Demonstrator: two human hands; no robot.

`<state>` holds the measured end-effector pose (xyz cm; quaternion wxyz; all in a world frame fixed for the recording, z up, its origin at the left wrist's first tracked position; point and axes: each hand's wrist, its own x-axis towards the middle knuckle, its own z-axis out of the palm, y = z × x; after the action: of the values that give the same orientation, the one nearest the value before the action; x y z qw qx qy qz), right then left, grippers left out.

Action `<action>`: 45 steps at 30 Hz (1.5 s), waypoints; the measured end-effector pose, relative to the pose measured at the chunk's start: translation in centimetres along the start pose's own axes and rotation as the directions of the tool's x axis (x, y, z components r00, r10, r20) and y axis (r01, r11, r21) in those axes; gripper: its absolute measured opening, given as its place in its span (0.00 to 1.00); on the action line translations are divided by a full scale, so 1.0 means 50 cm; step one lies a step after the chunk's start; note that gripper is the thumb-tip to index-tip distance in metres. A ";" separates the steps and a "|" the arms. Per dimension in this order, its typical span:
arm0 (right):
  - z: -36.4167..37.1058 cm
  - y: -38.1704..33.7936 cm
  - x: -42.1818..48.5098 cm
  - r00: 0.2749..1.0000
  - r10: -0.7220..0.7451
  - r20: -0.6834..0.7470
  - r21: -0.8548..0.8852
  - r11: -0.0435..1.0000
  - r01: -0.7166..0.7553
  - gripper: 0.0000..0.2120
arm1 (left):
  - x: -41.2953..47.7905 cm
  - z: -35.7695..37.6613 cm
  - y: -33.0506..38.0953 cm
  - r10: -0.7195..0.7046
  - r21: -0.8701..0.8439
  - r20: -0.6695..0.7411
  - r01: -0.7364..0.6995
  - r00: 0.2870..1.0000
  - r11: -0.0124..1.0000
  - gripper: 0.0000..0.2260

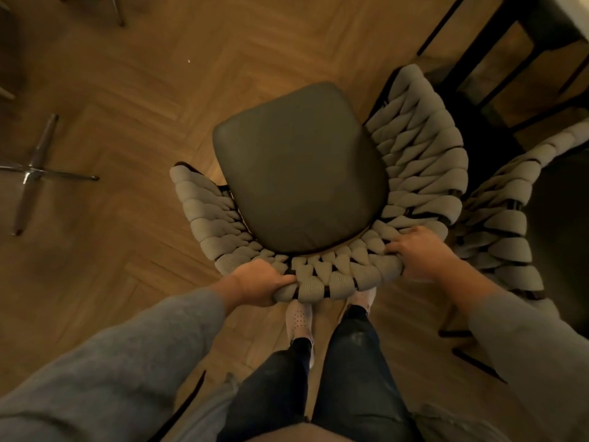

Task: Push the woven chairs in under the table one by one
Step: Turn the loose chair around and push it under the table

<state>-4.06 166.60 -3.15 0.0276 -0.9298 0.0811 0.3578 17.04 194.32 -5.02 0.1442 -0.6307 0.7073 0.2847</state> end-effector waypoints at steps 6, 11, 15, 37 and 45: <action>0.005 0.041 0.004 0.994 0.073 -0.081 0.035 0.997 -0.070 0.19 | 0.059 -0.042 -0.033 0.074 0.048 -0.017 -0.073 0.997 0.996 0.19; 0.006 0.086 0.014 0.990 0.115 -0.082 0.082 0.991 -0.109 0.18 | 0.110 -0.094 -0.073 0.104 0.109 0.044 -0.109 0.994 0.988 0.20; -0.020 0.104 0.059 0.994 0.085 -0.066 0.203 0.977 -0.070 0.18 | 0.142 -0.165 -0.174 0.081 0.189 0.147 -0.108 0.986 0.976 0.25; -0.183 0.180 0.227 0.891 0.441 0.108 0.262 0.852 -0.454 0.31 | 0.334 -0.460 -0.653 0.046 0.544 0.252 -0.181 0.967 0.819 0.26; -0.230 -0.003 0.293 0.746 0.627 0.225 0.423 0.627 -0.655 0.26 | 0.375 -0.571 -0.749 0.135 0.670 0.278 -0.293 0.951 0.682 0.28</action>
<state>14.28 163.57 -4.43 0.1283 -0.7926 0.4907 0.3384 54.91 160.84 -1.13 0.4113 -0.4073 0.8122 0.0724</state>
